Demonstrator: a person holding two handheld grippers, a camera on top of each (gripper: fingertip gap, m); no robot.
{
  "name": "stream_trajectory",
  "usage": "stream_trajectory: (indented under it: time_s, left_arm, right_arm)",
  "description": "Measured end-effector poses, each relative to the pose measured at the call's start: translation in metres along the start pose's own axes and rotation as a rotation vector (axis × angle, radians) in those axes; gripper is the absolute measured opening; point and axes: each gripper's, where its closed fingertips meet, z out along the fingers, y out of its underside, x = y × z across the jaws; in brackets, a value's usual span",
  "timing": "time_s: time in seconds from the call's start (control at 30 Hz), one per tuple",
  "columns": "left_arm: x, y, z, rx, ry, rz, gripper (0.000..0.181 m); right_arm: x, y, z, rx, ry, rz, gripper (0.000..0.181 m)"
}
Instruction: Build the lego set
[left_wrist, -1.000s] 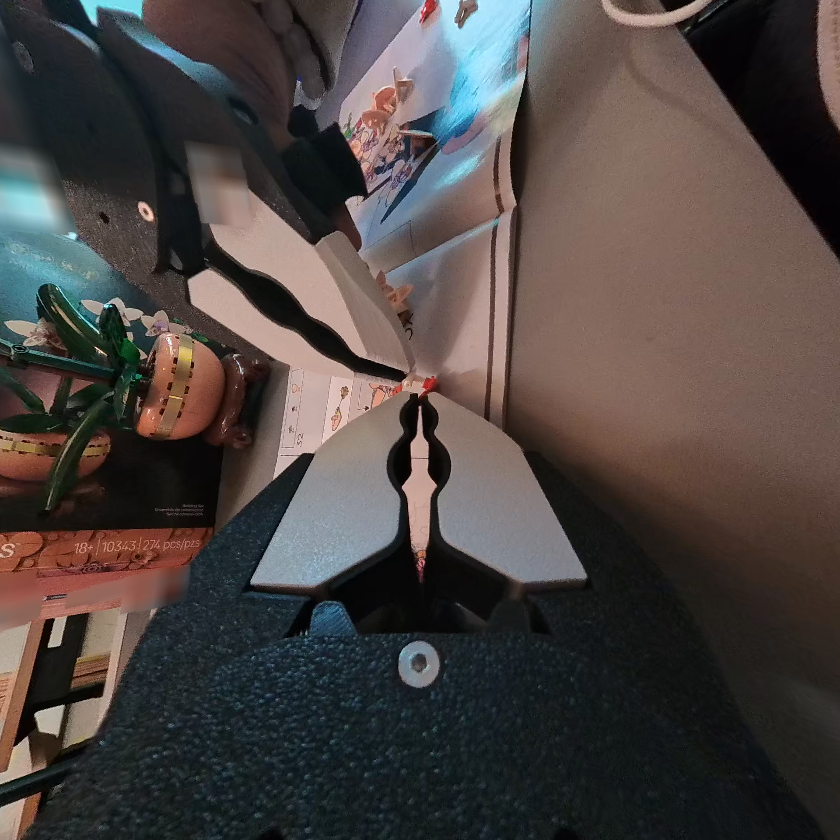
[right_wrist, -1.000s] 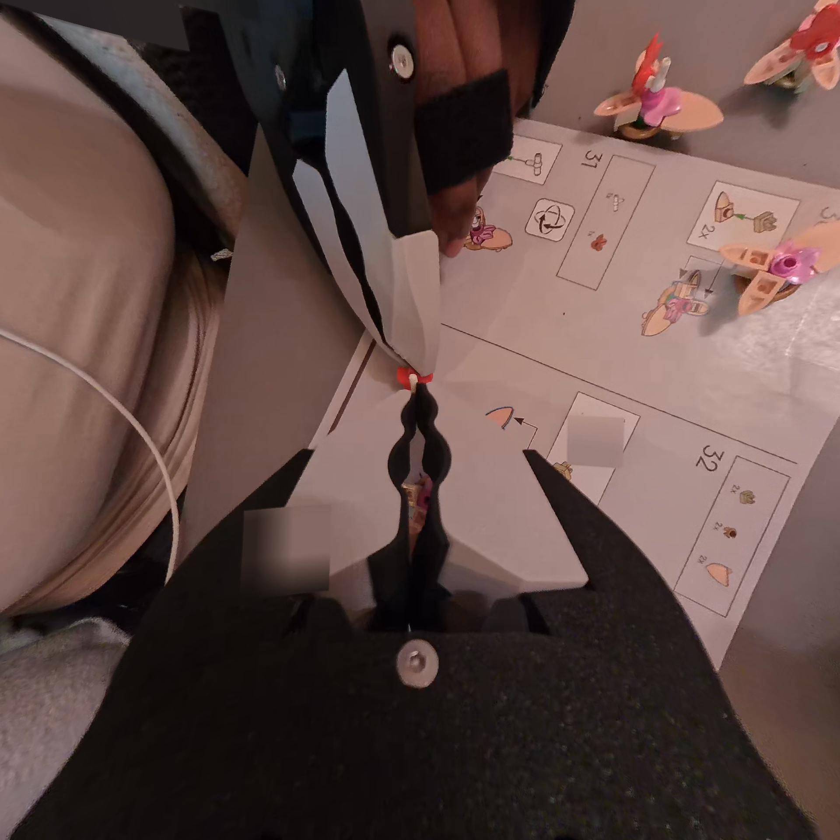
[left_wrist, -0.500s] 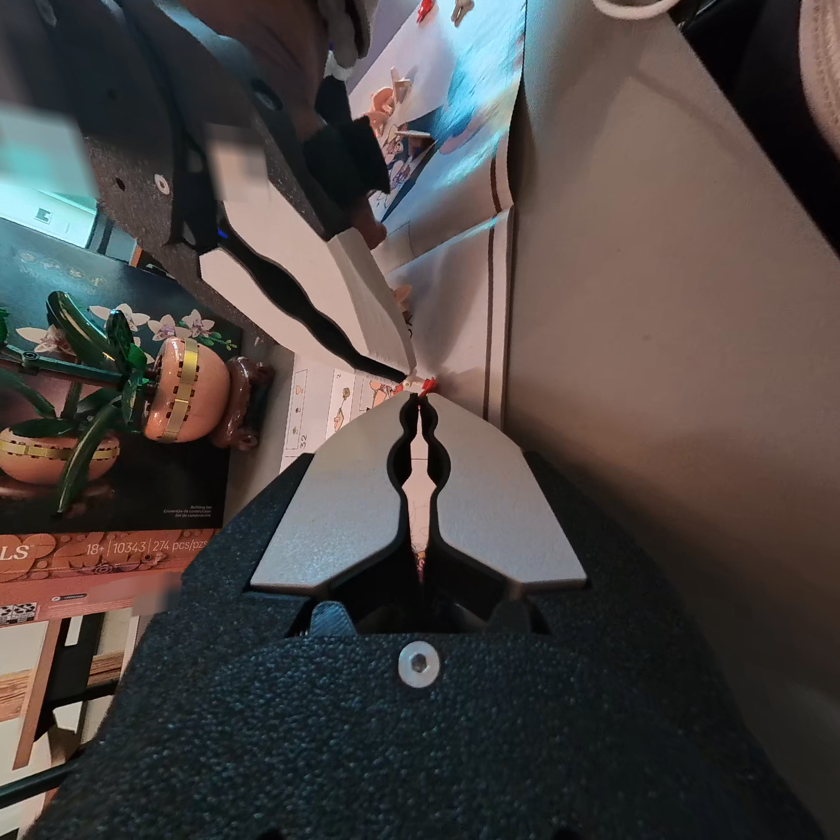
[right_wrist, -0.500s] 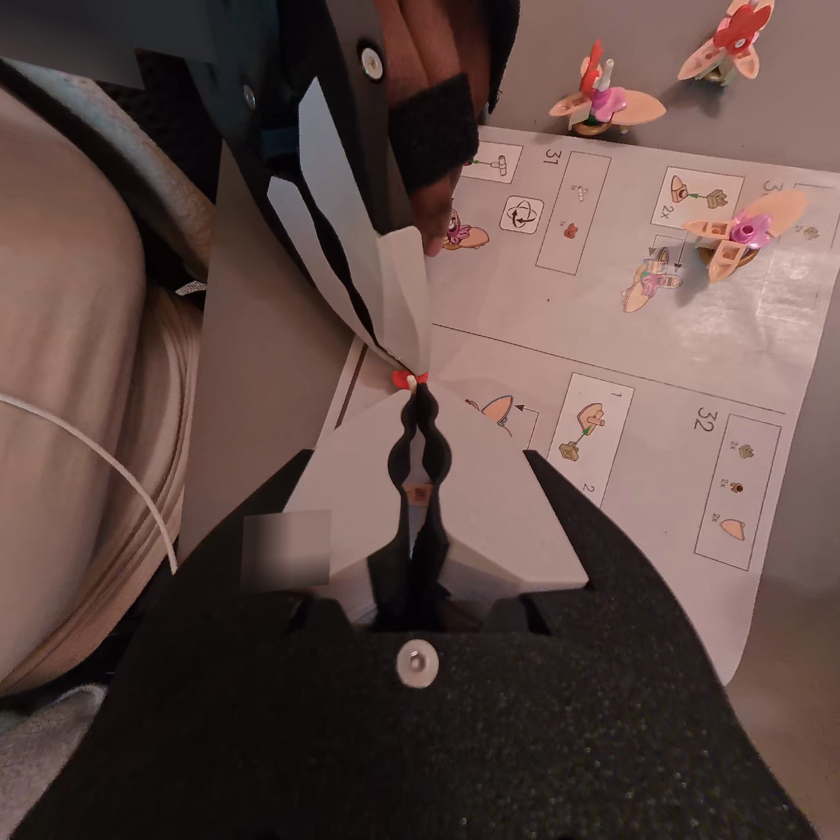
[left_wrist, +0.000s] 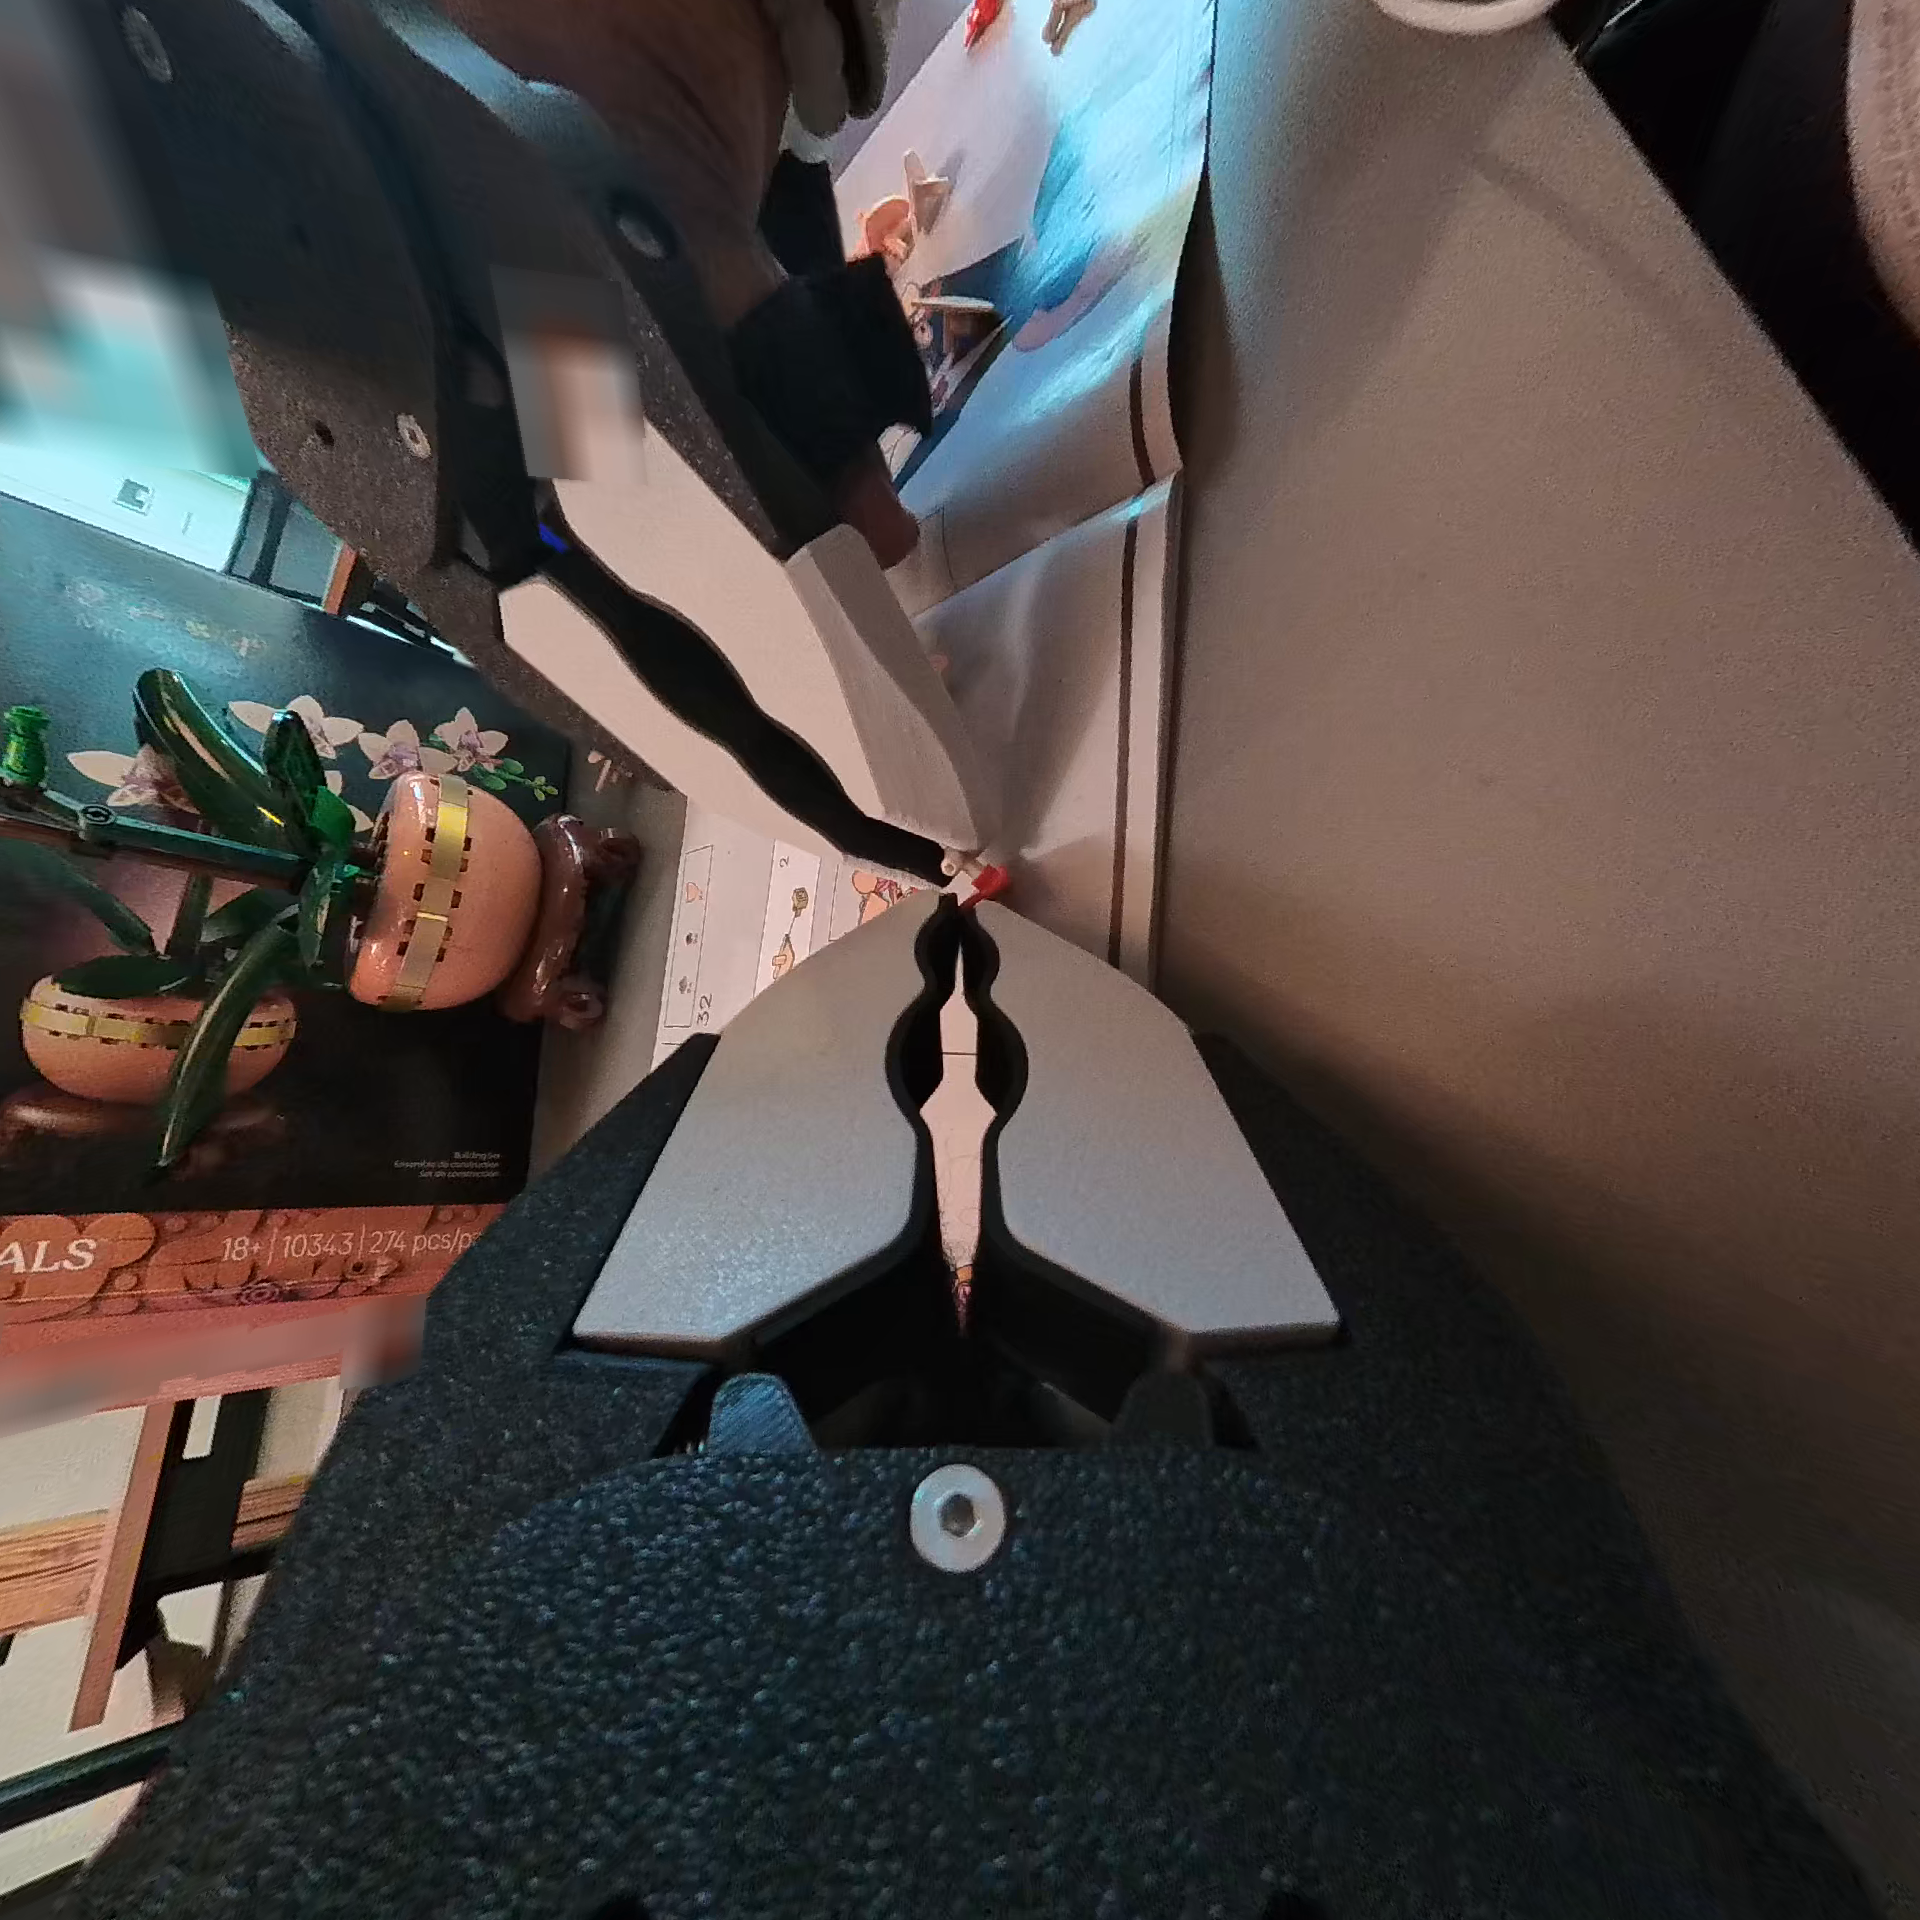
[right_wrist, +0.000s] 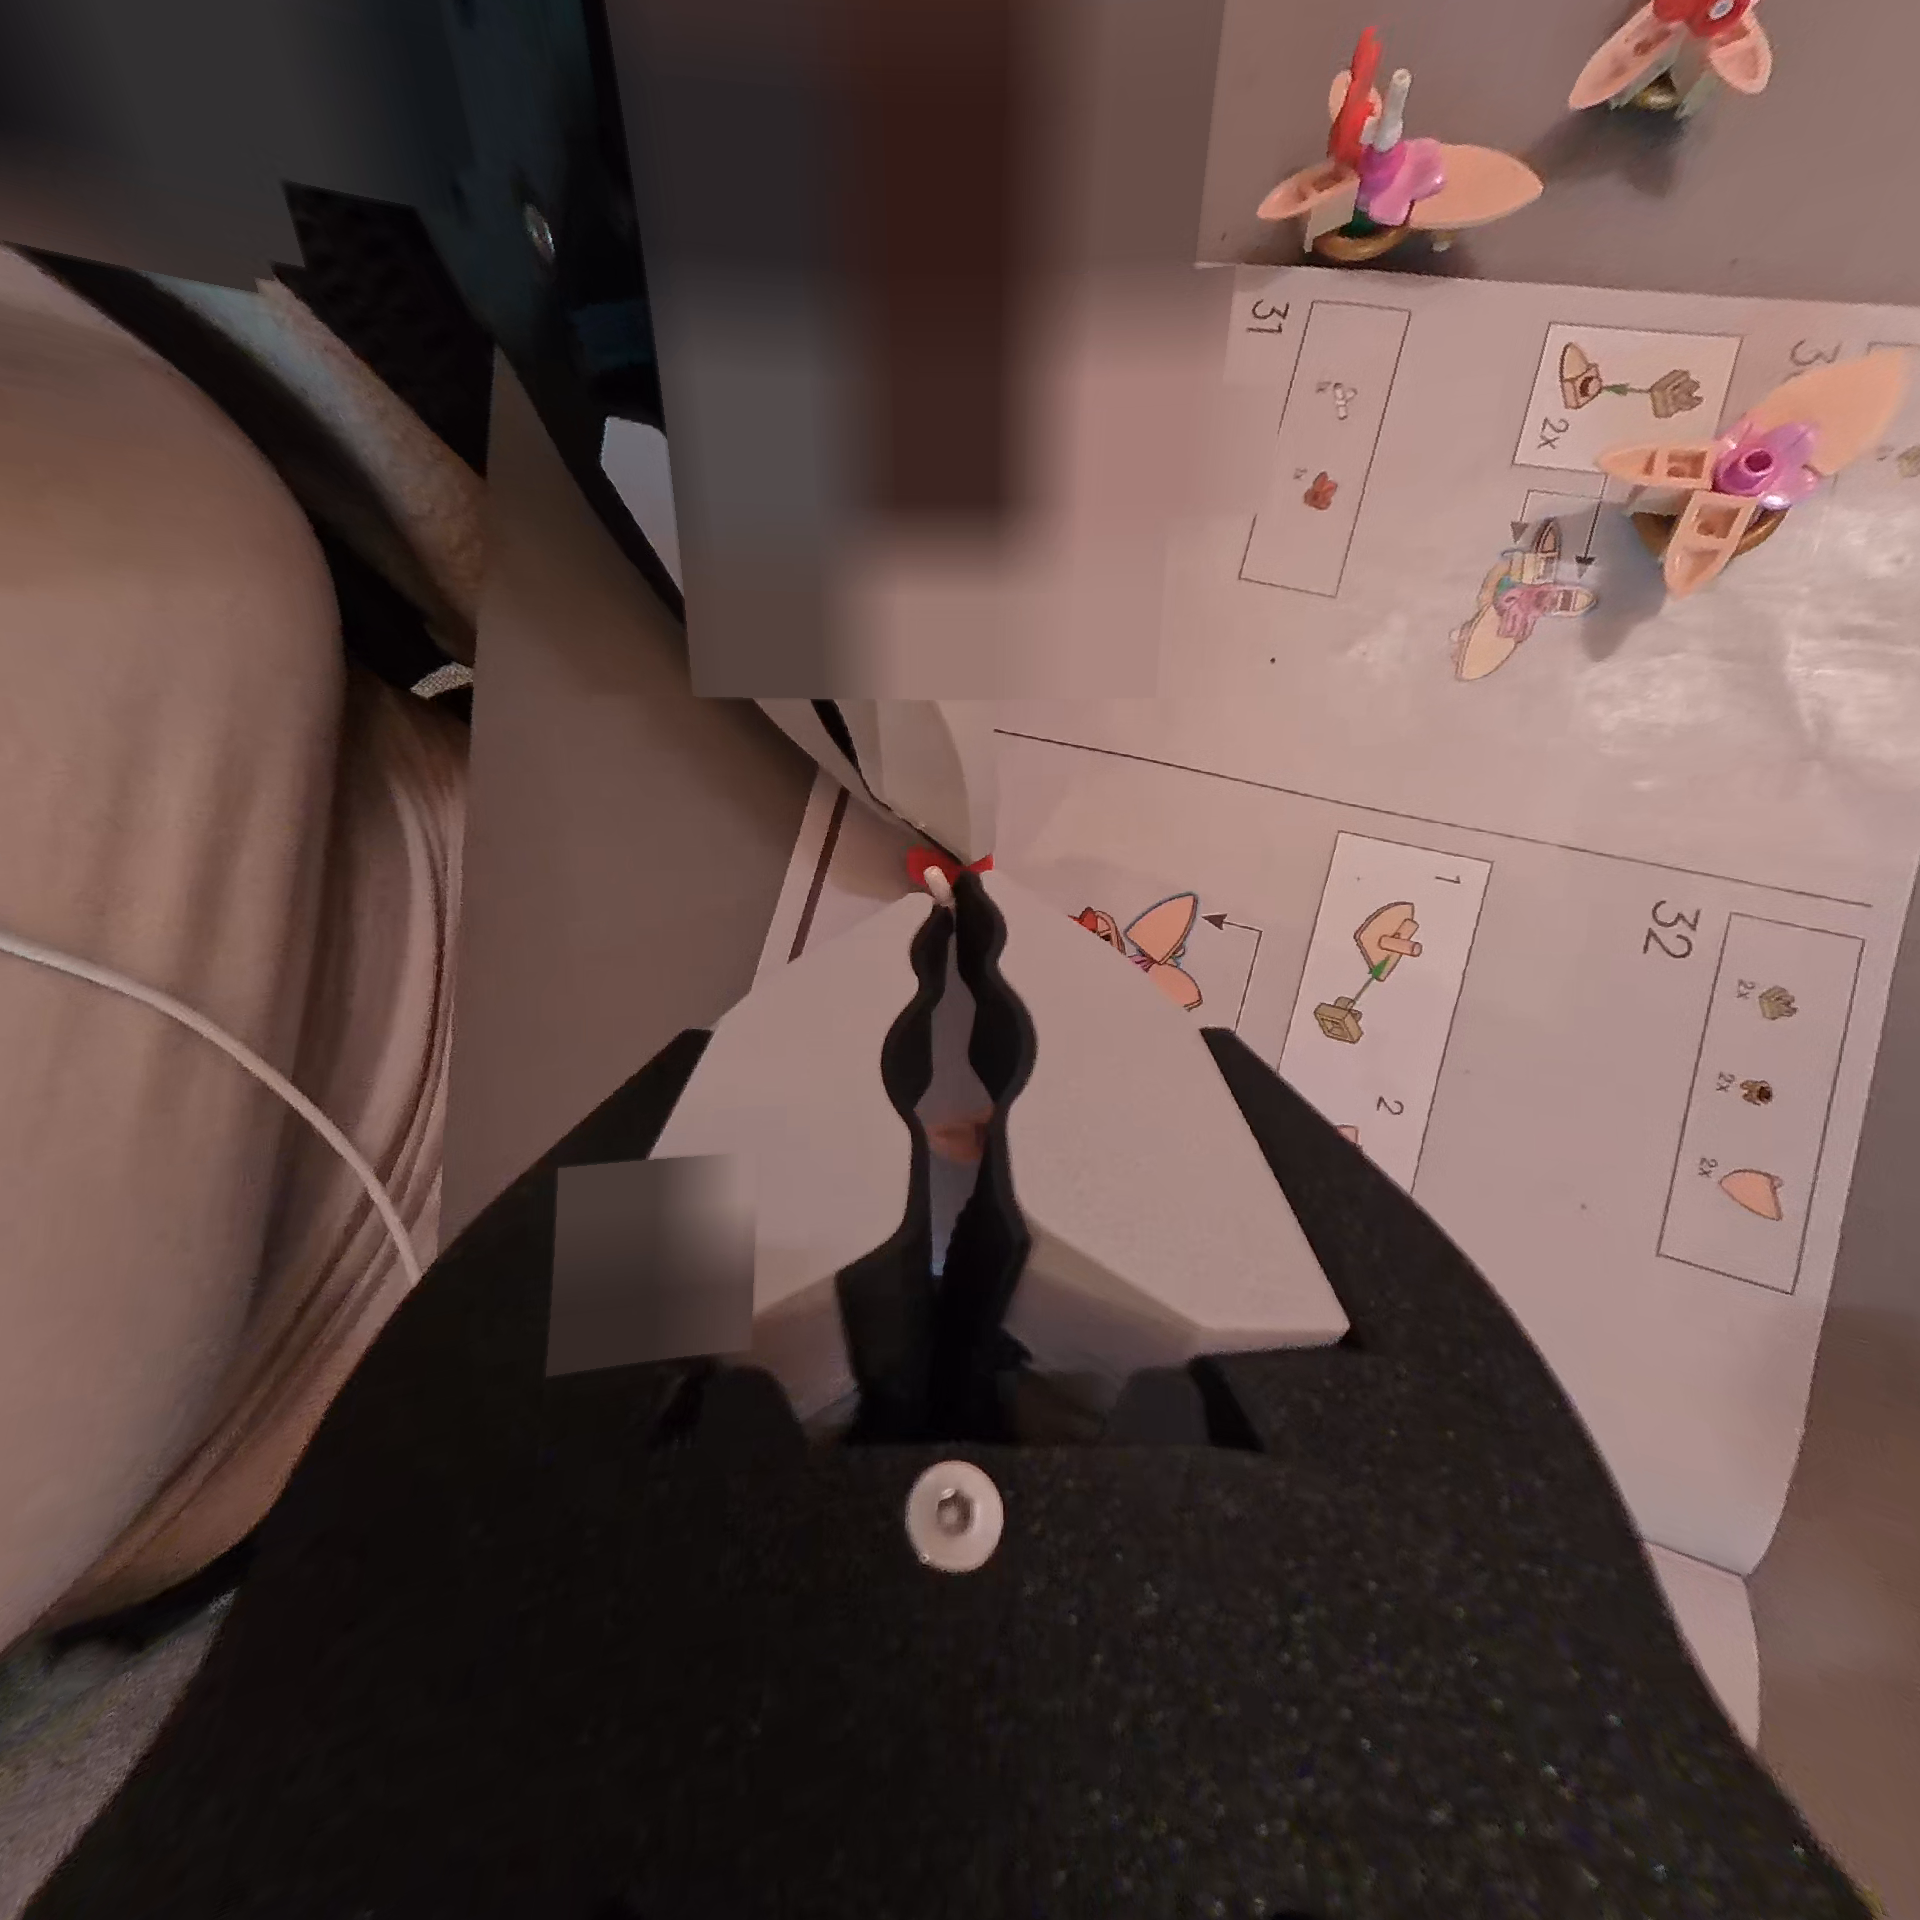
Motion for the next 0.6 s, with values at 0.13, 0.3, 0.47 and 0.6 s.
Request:
stream_trajectory:
  time_s: [0.13,0.3,0.47,0.6]
  left_arm:
    - [0.0002,-0.0003,0.0001,0.003,0.001,0.009,0.0]
    - [-0.0001,-0.0003,0.0002,0.003,0.0,0.015,0.0]
    - [-0.0002,-0.0006,0.0002,0.004,-0.002,0.027,0.0]
    - [-0.0003,-0.0007,0.0004,0.004,-0.001,0.028,0.0]
  right_arm:
    - [0.0004,-0.0029,-0.0054,0.066,0.004,0.045,0.002]
    - [0.0002,-0.0043,-0.005,0.042,0.028,-0.004,0.003]
    - [0.0013,0.0009,-0.0042,-0.03,-0.005,-0.011,0.003]
    - [-0.0014,0.0025,-0.002,-0.055,-0.026,-0.031,0.002]
